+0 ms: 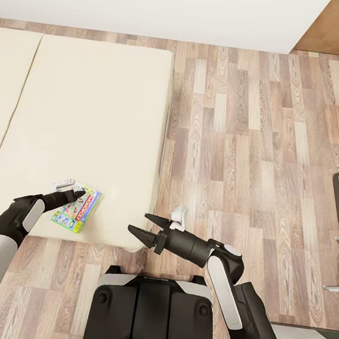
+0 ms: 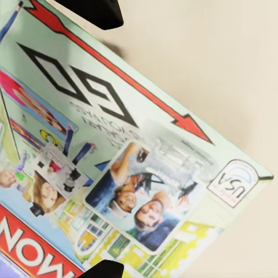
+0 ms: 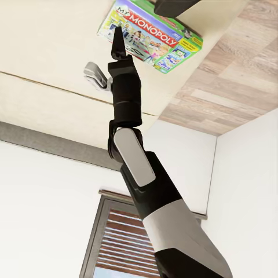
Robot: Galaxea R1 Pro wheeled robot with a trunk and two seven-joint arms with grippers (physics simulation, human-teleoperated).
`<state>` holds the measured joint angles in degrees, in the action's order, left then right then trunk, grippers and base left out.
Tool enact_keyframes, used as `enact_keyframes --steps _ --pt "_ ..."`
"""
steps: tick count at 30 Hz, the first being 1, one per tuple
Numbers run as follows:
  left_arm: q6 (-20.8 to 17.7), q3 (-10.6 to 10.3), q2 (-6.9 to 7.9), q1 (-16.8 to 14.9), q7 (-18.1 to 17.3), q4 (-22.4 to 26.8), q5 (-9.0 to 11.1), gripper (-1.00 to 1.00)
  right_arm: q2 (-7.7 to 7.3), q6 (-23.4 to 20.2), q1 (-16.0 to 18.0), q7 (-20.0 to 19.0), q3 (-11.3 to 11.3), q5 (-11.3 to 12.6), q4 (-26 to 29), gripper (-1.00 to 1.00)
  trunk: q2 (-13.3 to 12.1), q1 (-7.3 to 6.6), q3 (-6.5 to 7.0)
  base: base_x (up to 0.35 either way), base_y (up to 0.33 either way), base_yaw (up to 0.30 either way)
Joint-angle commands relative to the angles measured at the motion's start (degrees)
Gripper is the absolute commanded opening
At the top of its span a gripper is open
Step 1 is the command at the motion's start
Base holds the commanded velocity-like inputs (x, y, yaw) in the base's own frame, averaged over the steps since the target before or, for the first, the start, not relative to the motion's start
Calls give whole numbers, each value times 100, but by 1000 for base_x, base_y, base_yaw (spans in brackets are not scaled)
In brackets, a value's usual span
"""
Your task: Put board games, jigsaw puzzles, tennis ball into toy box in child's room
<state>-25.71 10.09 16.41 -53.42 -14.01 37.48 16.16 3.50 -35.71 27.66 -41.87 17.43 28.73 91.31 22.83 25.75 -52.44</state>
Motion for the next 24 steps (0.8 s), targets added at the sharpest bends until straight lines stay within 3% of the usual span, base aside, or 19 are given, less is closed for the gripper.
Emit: enact_keyframes --steps 1,12,24 --pt "-48 20 -1 -1 -15 5 33 100 2 -41 2 3 -3 36 1 100 9 3 -6 0 -1 0" --pt "-48 20 1 -1 -15 5 33 100 2 -34 2 3 -2 36 1 100 9 3 -6 0 -136 0" --pt "-48 20 2 -1 -14 5 35 100 2 -33 2 3 -2 36 1 100 9 3 -6 0 -22 0"
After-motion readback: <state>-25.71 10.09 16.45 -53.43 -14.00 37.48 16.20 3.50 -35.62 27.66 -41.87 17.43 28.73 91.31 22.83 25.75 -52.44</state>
